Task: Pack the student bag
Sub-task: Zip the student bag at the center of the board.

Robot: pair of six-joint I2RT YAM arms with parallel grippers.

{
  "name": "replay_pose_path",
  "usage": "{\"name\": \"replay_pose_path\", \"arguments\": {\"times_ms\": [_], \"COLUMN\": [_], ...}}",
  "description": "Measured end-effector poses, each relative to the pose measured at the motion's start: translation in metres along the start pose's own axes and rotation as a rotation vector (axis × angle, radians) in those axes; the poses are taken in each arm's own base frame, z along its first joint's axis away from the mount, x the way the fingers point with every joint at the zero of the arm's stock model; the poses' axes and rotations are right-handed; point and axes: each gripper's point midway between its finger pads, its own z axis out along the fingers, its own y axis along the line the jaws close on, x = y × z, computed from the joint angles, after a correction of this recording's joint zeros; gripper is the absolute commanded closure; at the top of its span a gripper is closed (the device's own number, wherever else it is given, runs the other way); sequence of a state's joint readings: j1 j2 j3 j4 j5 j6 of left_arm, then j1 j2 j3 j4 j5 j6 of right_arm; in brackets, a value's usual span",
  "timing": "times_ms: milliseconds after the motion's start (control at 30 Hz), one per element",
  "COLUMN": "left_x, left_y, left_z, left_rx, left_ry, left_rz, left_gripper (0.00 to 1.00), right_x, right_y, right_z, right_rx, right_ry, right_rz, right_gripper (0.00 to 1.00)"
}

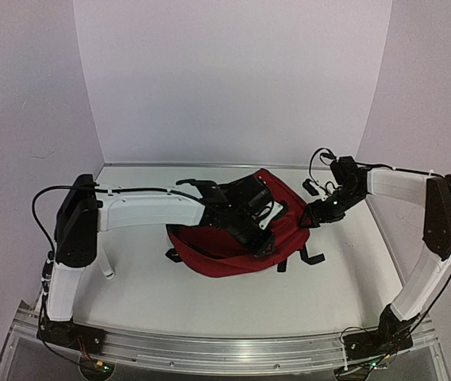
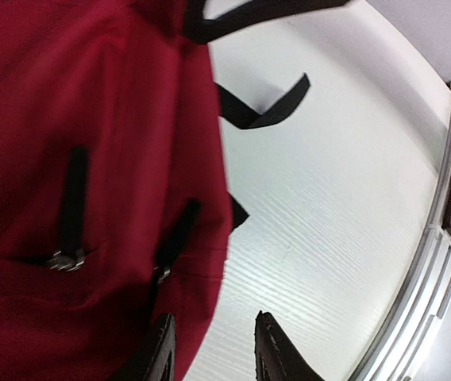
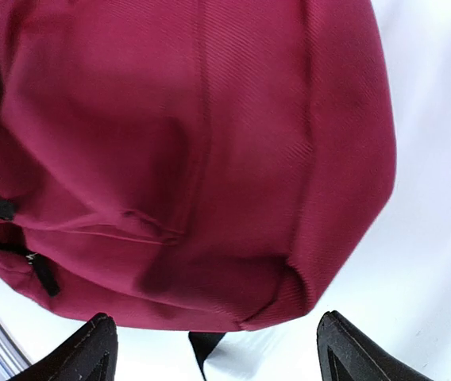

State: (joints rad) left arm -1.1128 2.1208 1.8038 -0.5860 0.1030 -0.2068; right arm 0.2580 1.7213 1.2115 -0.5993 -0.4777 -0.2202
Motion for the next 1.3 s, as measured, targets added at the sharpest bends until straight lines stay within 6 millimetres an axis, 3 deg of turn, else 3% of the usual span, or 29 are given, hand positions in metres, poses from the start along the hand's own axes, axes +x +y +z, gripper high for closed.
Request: {"name": "replay_pose_path", "arguments": {"times_ms": [67, 167, 433, 833, 933, 1133, 1300], "left_x": [-0.001, -0.002, -0.002, 0.008, 0.01, 0.016, 0.019], "left_y": [-0.014, -0.019, 0.003, 0.022, 0.025, 0.026, 0.024], "left_z": [0.011, 0.021, 0.051, 0.077, 0.08, 0.082, 0.082], "left_rx": [0.014, 0.019, -0.054, -0.144, -0.158, -0.167, -0.156], "left_ry": [0.006, 0.013, 0.038, 0.087, 0.099, 0.121, 0.134], "left_rz": [0.029, 0.046, 0.036, 0.035, 0.035, 0.039, 0.038], "left_gripper": [0.66, 0.66, 0.65, 0.64, 0.68, 0.97, 1.0], "right_x": [0.002, 0.002, 0.009, 0.009, 0.009, 0.009, 0.011], "right_y": [-0.005, -0.001, 0.009, 0.022, 0.024, 0.023, 0.021], "right_z": [0.005, 0.014, 0.032, 0.037, 0.037, 0.039, 0.042], "right_rx": [-0.002, -0.035, -0.136, -0.226, -0.239, -0.241, -0.231], "right_ry": [0.014, 0.027, 0.065, 0.069, 0.068, 0.072, 0.08], "right_rz": [0.023, 0.04, 0.095, 0.139, 0.144, 0.153, 0.165], "right_gripper": [0.16, 0.19, 0.22, 0.28, 0.31, 0.4, 0.49]}}
